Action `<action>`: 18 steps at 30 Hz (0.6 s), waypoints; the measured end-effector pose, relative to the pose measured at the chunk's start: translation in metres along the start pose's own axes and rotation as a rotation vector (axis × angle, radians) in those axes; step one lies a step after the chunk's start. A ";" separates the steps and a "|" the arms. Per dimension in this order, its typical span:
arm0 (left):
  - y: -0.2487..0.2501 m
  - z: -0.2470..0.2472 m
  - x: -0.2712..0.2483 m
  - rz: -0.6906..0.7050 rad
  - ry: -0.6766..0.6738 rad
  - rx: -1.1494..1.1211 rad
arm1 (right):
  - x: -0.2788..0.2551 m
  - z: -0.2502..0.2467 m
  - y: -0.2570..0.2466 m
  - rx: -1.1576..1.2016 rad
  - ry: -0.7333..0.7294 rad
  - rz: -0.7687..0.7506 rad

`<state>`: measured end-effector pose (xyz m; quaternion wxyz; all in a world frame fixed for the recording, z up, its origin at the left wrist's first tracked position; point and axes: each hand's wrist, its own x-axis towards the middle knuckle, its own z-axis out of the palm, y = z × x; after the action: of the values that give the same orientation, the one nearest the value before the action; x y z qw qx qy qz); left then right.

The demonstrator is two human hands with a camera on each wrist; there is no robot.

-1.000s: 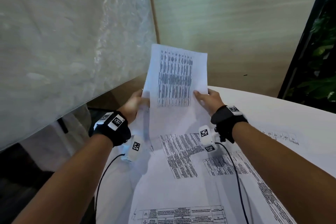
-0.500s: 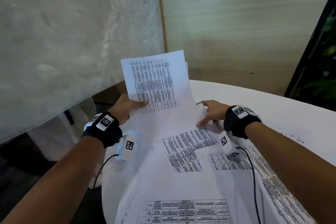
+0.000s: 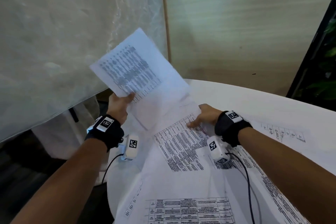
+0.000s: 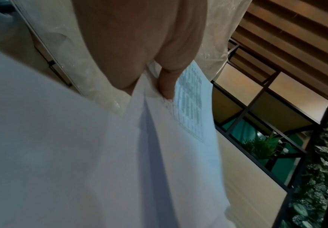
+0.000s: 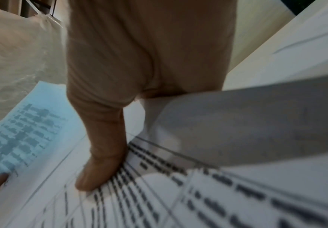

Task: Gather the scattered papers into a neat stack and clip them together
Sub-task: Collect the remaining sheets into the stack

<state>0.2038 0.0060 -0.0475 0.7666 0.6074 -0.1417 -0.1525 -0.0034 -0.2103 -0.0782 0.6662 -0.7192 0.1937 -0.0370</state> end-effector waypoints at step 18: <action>0.017 -0.034 -0.010 0.124 -0.066 0.175 | 0.018 -0.048 -0.055 -0.016 0.595 -0.353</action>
<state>0.2092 0.0444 -0.0385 0.7134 0.6568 -0.2172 -0.1117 0.0109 -0.2591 -0.0230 0.5580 -0.7046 0.2524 -0.3585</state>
